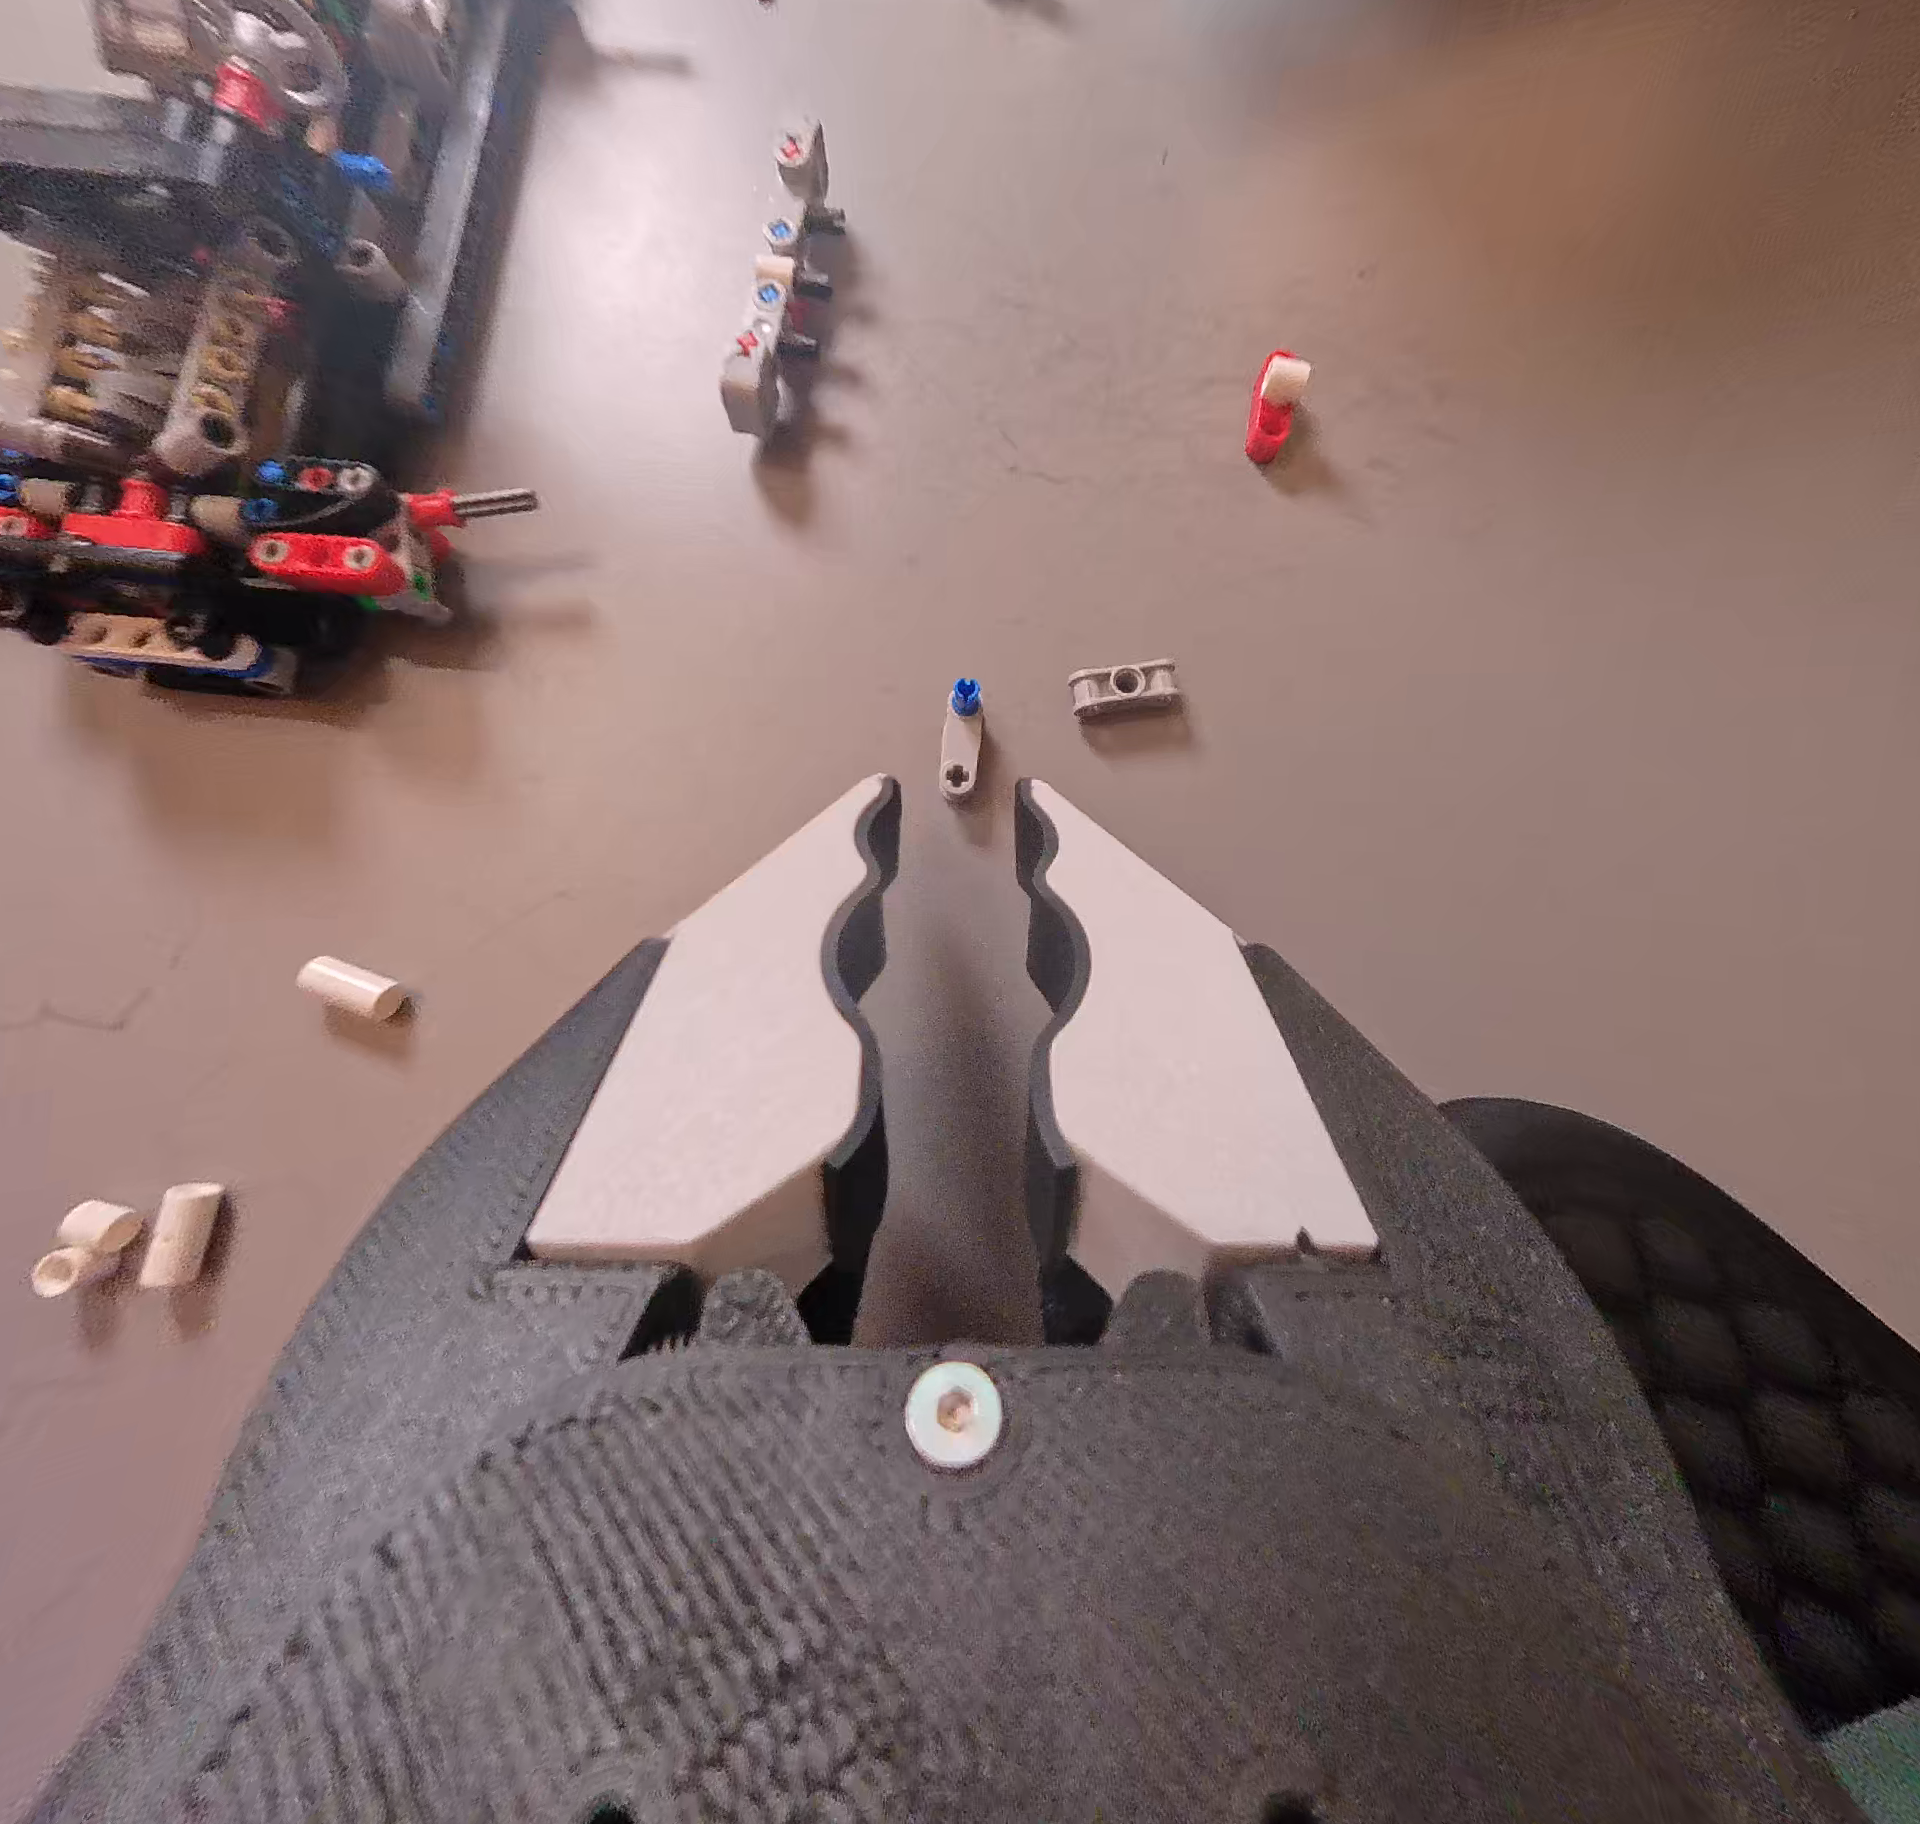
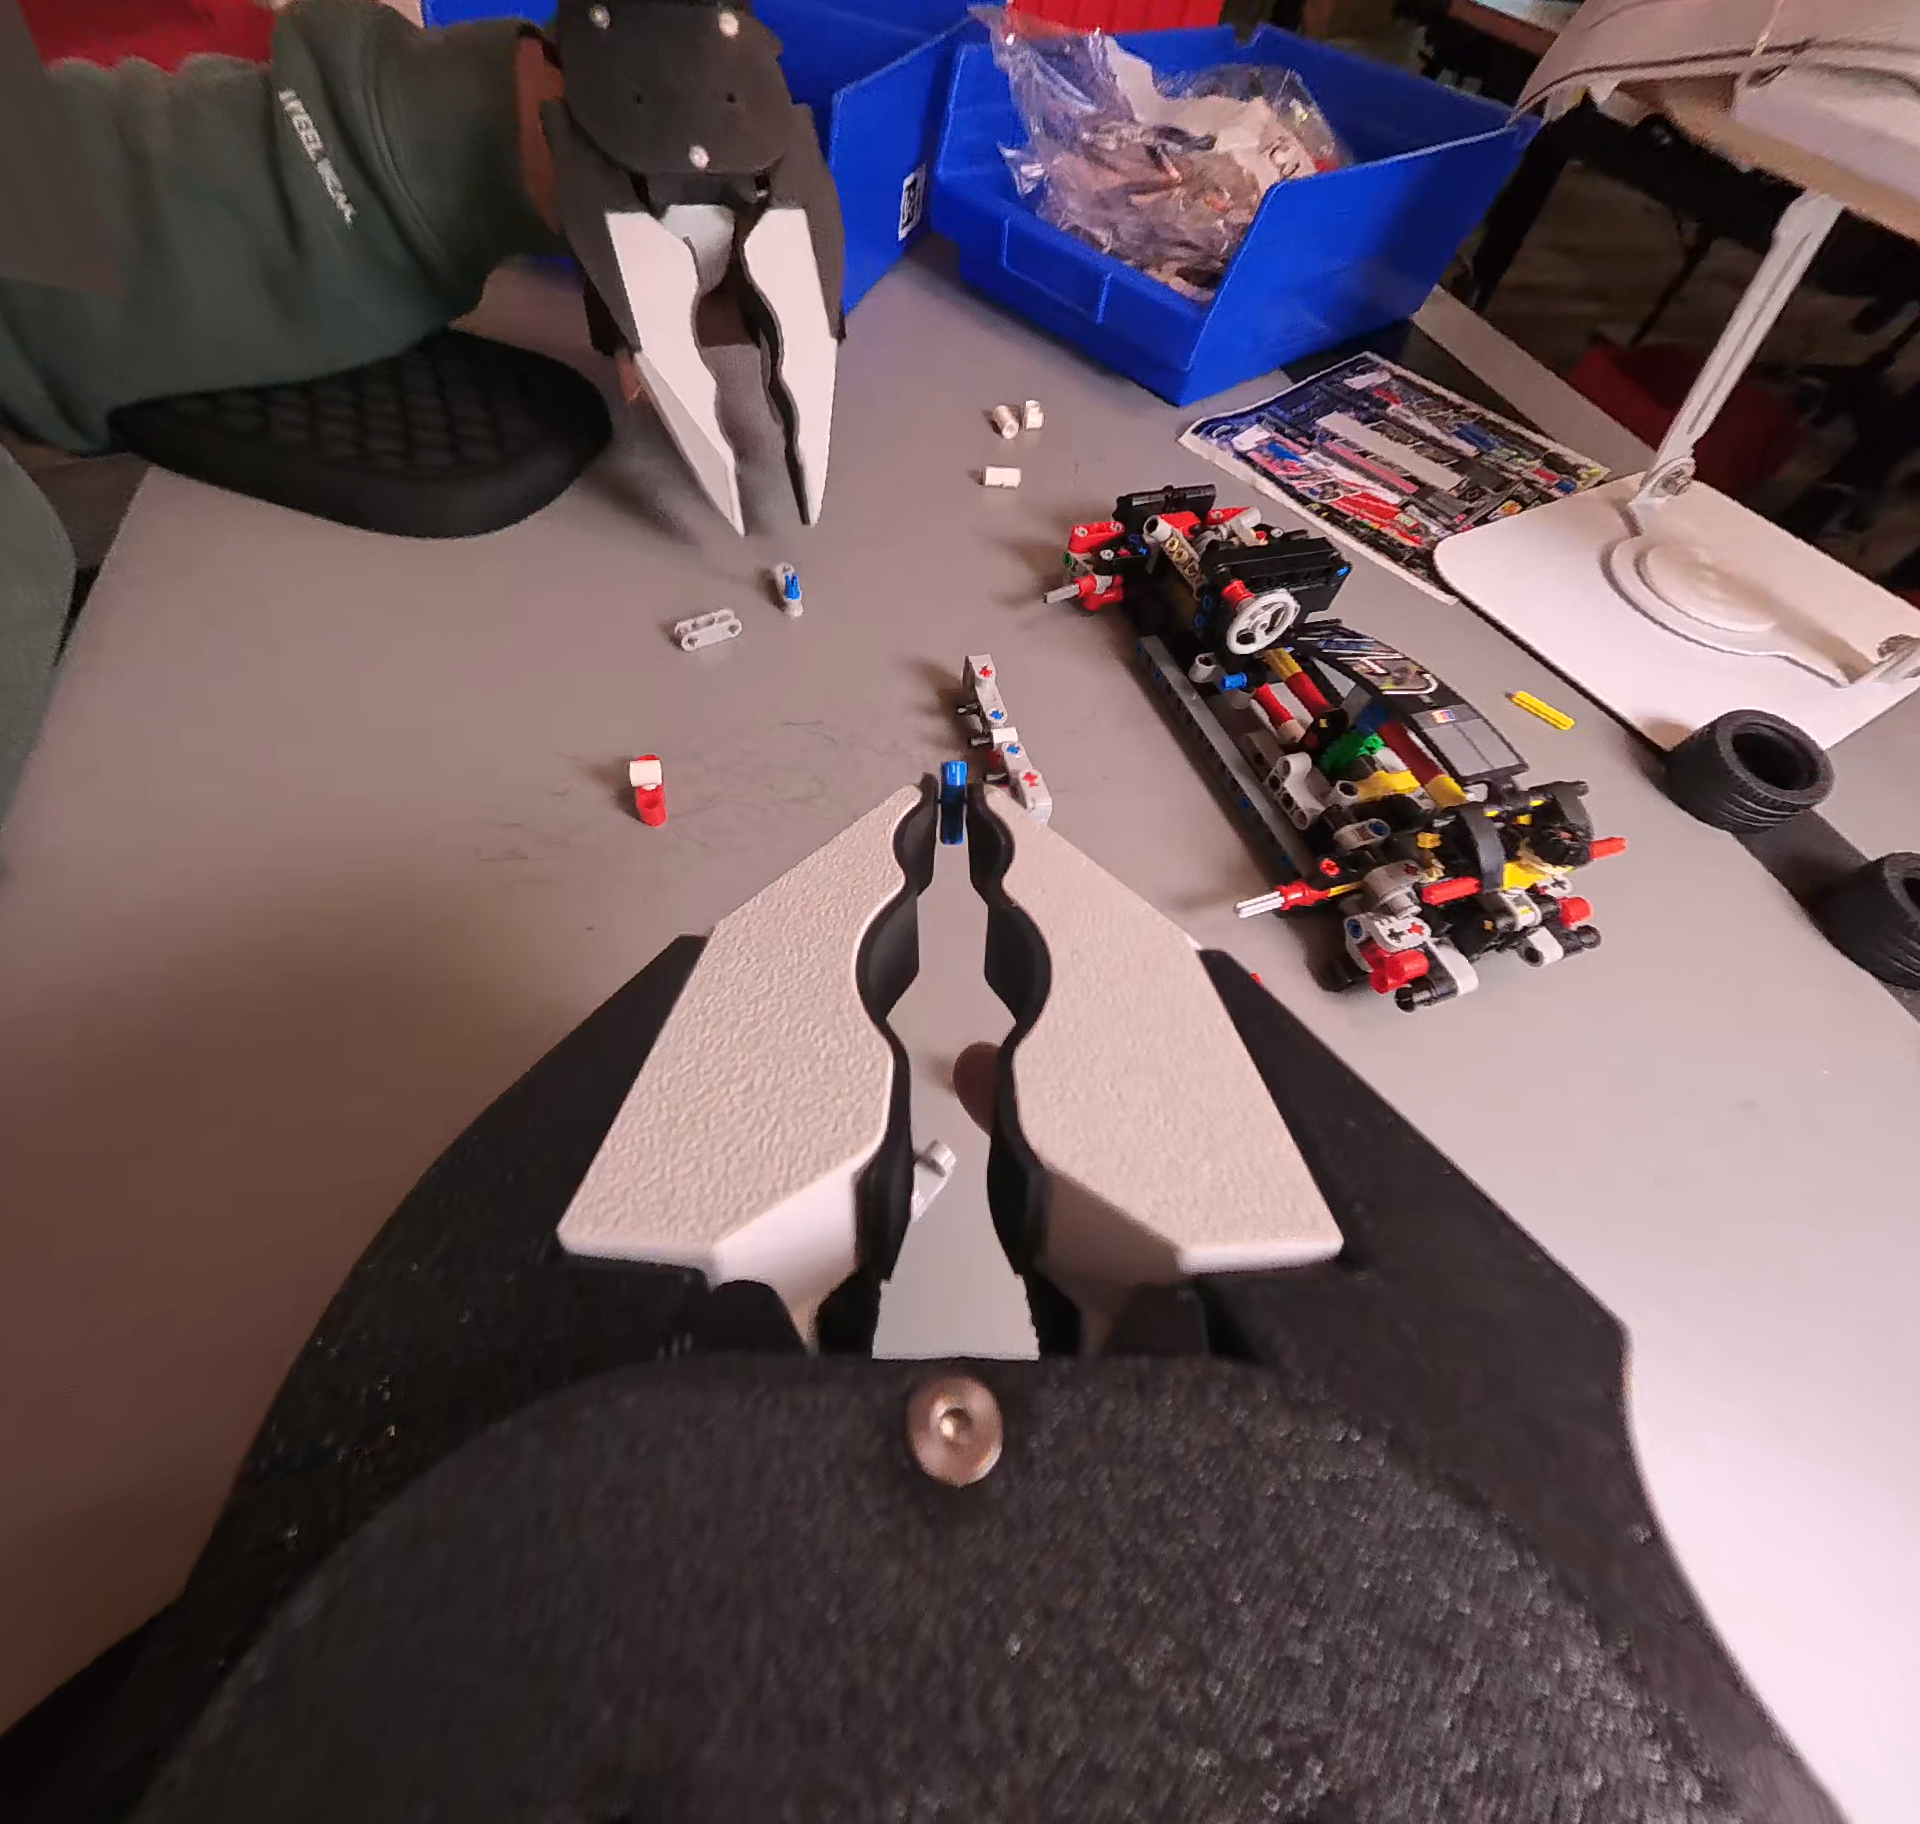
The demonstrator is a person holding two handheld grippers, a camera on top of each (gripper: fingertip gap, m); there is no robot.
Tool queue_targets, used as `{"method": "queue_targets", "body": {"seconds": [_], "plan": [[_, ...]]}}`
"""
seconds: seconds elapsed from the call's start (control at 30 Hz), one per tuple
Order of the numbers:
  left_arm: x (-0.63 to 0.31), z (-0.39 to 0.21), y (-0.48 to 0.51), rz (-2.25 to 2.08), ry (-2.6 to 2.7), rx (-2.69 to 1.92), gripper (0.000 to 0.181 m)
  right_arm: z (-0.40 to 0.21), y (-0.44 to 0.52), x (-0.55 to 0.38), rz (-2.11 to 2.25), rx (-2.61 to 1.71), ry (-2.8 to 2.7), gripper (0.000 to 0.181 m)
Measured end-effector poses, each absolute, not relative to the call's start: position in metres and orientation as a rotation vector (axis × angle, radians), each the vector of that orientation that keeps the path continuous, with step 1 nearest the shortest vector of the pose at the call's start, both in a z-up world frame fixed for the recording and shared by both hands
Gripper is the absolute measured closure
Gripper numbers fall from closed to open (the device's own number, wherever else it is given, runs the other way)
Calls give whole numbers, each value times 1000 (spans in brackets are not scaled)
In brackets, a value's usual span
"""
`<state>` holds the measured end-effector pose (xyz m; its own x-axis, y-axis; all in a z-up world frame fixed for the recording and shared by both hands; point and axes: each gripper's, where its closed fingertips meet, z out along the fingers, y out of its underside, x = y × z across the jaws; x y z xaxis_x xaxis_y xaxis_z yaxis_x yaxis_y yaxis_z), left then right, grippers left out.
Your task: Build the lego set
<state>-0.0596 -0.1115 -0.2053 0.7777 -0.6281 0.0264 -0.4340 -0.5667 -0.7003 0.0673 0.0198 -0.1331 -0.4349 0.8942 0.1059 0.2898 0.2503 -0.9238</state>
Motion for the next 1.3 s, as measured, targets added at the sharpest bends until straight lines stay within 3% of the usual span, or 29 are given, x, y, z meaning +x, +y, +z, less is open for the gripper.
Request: {"method": "queue_targets", "body": {"seconds": [0.23,0.4,0.73,1.03,1.3], "plan": [[-37,-171,-118,-492,769,-2044,168,-114,14,66,1297,-1027,-1757,178],[0,-145,-98,-685,648,-1821,163,-99,-36,61,1526,-875,-1677,178],[58,-113,-58,-809,410,-1648,163,-75,-65,34,2080,-1154,-1206,178],[48,-95,-53,-806,306,-1571,180,-83,-65,27,2136,-1226,-1145,179],[44,-99,-56,-763,335,-1606,180,-88,-65,28,2077,-1204,-1228,179]]}}
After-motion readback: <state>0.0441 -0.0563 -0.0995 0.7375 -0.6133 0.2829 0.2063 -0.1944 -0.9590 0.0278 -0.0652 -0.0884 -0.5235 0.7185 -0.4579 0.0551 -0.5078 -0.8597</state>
